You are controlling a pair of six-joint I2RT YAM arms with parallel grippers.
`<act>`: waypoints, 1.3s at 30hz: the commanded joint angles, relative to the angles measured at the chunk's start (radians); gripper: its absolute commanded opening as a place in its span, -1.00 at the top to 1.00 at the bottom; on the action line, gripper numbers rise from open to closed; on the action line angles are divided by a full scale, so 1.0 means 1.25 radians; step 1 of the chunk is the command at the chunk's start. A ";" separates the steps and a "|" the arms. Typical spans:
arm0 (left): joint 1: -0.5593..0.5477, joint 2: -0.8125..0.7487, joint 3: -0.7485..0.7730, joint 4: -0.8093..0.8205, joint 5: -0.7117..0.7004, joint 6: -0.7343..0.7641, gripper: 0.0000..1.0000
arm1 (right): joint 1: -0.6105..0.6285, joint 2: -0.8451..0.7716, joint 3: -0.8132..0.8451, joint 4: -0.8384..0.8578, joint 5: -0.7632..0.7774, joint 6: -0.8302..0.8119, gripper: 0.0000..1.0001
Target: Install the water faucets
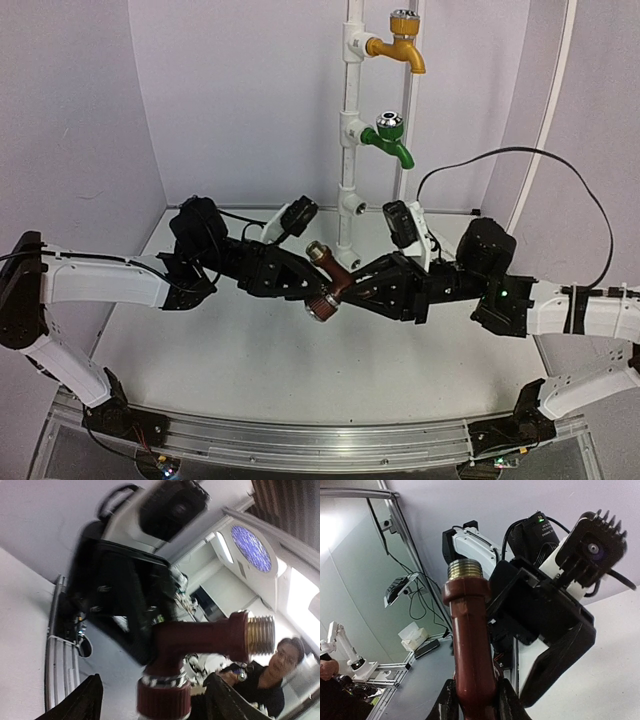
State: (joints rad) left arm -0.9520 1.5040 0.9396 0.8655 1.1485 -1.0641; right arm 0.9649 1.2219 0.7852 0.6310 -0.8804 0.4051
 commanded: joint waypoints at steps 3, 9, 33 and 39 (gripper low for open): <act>0.145 -0.127 -0.140 -0.011 -0.157 0.043 -0.82 | 0.002 -0.108 -0.027 -0.080 0.211 -0.041 1.00; 0.136 -0.184 -0.121 -0.141 -0.248 0.133 -0.94 | 0.002 -0.067 0.067 -0.339 0.324 -0.147 1.00; 0.038 -0.087 -0.011 -0.251 -0.409 0.240 0.40 | 0.001 0.013 0.092 -0.307 0.304 -0.125 1.00; 0.037 -0.126 -0.014 -0.253 -0.484 0.228 1.00 | 0.002 0.003 0.045 -0.239 0.359 -0.060 -0.13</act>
State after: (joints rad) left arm -0.9048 1.3930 0.8786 0.5547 0.6192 -0.7876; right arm 0.9627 1.2438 0.8599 0.1883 -0.4827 0.2625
